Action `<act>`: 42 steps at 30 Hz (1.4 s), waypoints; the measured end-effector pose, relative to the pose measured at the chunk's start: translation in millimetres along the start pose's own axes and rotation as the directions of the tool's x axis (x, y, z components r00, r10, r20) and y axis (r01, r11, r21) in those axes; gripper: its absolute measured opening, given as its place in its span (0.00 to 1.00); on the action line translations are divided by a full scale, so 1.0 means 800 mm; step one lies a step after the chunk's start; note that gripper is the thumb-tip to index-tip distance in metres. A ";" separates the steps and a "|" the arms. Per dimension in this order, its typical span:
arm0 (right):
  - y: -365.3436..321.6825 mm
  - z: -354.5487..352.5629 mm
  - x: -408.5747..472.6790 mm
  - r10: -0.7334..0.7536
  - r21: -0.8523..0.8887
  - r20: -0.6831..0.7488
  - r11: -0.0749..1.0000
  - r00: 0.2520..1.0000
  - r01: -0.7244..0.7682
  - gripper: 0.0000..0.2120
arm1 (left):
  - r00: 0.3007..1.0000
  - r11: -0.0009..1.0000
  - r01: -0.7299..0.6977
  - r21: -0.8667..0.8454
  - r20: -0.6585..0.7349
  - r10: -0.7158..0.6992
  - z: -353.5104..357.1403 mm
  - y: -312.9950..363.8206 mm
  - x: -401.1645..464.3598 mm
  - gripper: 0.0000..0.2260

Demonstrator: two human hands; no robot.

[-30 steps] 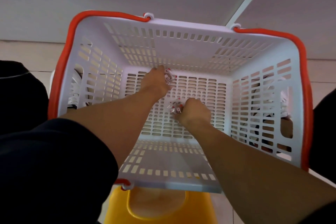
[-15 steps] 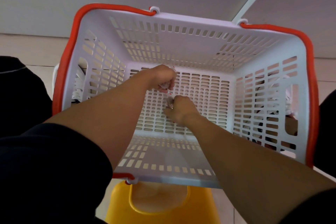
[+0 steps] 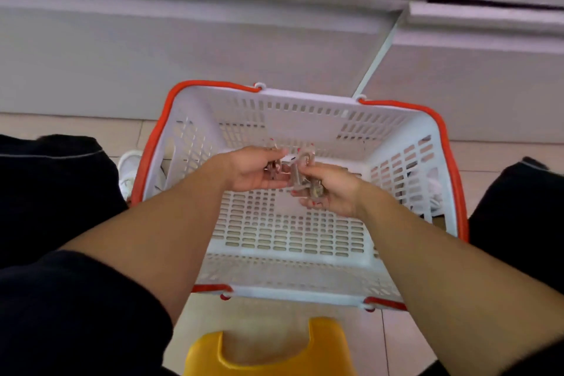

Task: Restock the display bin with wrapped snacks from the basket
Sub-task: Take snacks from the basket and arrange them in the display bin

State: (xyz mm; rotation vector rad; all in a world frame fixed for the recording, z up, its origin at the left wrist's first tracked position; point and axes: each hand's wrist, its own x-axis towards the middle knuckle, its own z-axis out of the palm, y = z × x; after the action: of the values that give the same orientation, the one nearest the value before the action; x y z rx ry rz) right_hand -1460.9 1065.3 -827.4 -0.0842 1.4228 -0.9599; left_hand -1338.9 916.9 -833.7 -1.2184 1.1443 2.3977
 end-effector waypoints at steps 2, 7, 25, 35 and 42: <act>-0.033 0.009 -0.033 -0.144 -0.137 -0.008 0.980 0.989 0.142 0.10 | 0.994 0.994 -0.106 0.009 0.000 0.106 0.017 0.017 -0.029 0.07; -0.115 0.035 -0.123 -0.432 -0.378 0.007 0.834 0.902 0.403 0.11 | 0.952 0.933 -0.304 0.193 0.103 0.289 0.063 0.090 -0.118 0.13; -0.311 0.049 -0.319 -0.610 -0.190 0.078 0.767 0.789 0.612 0.04 | 0.804 0.857 -0.499 -0.124 0.302 0.512 0.146 0.253 -0.285 0.15; -0.314 0.051 -0.303 -0.517 -0.411 -0.047 0.790 0.855 0.455 0.20 | 0.758 0.794 -0.605 0.058 0.349 0.551 0.159 0.265 -0.272 0.19; -0.311 0.054 -0.315 -0.597 -0.544 -0.092 0.700 0.797 0.463 0.21 | 0.764 0.784 -0.617 0.067 0.287 0.577 0.160 0.258 -0.280 0.16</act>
State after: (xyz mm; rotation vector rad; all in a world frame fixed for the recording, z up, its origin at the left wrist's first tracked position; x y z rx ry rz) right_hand -1514.0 1036.4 -476.0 -0.8359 1.9287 -1.0720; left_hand -1375.8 903.2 -505.8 -0.5013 1.8067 2.7081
